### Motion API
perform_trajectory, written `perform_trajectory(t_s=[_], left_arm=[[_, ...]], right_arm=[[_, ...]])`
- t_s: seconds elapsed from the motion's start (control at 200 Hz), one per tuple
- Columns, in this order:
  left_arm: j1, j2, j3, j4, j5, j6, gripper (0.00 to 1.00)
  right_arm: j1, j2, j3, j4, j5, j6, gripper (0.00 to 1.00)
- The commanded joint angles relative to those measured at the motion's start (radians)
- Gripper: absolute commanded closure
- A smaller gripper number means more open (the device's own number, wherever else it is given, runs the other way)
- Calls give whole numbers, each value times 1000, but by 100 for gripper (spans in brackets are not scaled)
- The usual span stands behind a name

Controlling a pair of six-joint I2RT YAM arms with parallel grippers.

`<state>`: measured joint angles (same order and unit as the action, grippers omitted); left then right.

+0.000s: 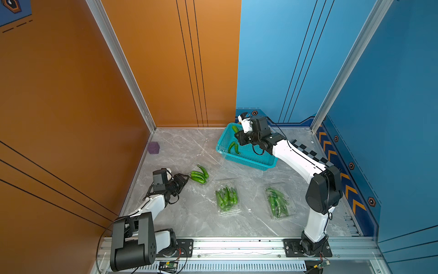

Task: Take small green peppers out of containers
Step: Place the green pepper in the basket.

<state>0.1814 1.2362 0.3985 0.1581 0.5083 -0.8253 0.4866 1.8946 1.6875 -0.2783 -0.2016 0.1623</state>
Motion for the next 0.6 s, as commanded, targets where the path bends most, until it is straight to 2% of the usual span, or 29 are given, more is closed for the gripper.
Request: perform_trajectory(t_s=[0.0,0.14,0.285,0.46,0.535,0.591], left_arm=[[-7,-9,7,-29,-21,31,48],[-9,-17,1,-29,-25,31,48],[-9,-33,-3,-35,-26,31,47],[-8,-54,-3,-55,-25,35,47],[-6,-61,-4,-64,-28,40,47],[-5,-66,-3,-70,-33,41,47]], right_arm=[[-27,81,-8,12,37,14,83],[-45,173,20,15,76,4,81],[-52,258,46,15,87,26,74],[-53,256,51,13,106,38,49],[-41,215,32,14,152,22,45],[-29,171,10,20,159,1,37]])
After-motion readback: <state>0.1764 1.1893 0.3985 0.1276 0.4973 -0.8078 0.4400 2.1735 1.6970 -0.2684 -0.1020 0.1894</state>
